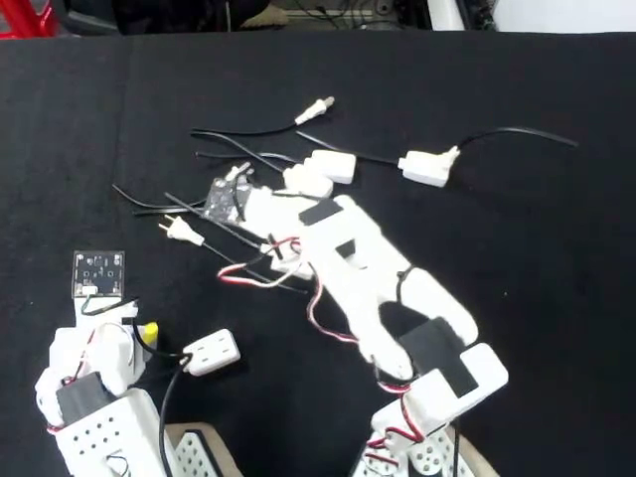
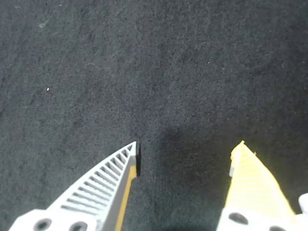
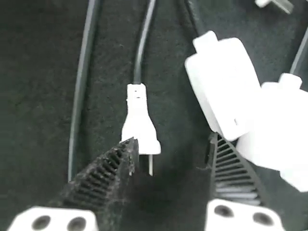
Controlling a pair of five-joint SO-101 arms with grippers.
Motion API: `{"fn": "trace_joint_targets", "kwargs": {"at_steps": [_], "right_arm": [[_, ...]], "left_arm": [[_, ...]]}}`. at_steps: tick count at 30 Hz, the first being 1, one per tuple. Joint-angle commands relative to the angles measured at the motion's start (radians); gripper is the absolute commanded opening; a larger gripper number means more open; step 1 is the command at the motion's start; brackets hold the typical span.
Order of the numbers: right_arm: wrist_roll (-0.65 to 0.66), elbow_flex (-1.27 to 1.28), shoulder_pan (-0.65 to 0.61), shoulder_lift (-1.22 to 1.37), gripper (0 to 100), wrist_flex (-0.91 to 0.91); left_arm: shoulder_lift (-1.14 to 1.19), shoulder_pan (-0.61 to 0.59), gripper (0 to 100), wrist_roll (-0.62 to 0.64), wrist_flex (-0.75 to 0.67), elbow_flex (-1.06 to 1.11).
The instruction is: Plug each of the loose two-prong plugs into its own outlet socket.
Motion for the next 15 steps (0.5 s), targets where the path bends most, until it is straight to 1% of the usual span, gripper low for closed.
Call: {"fn": "trace_joint_targets", "kwargs": {"at_steps": [1, 4, 7, 9, 13, 15], "right_arm": [[-0.008, -0.061, -0.043, 0.058, 22.9, 0.028], [-0.008, -0.139, -0.043, 0.108, 22.9, 0.121], [-0.008, -0.189, -0.041, 0.15, 21.7, 0.17], [-0.008, -0.214, -0.037, 0.162, 16.5, 0.187], [-0.009, -0.223, -0.028, 0.145, 1.7, 0.207], [-0.011, -0.219, -0.025, 0.124, 2.5, 0.207]], "left_arm": [[-0.005, 0.004, 30, -0.011, -0.017, -0.007], [-0.005, 0.004, 30, -0.011, -0.017, -0.007], [-0.005, 0.004, 30, -0.011, -0.017, -0.007], [-0.005, 0.004, 30, -0.011, -0.017, -0.007], [-0.005, 0.005, 30, -0.011, -0.017, -0.007], [-0.005, 0.005, 30, -0.011, -0.017, -0.007]]}}
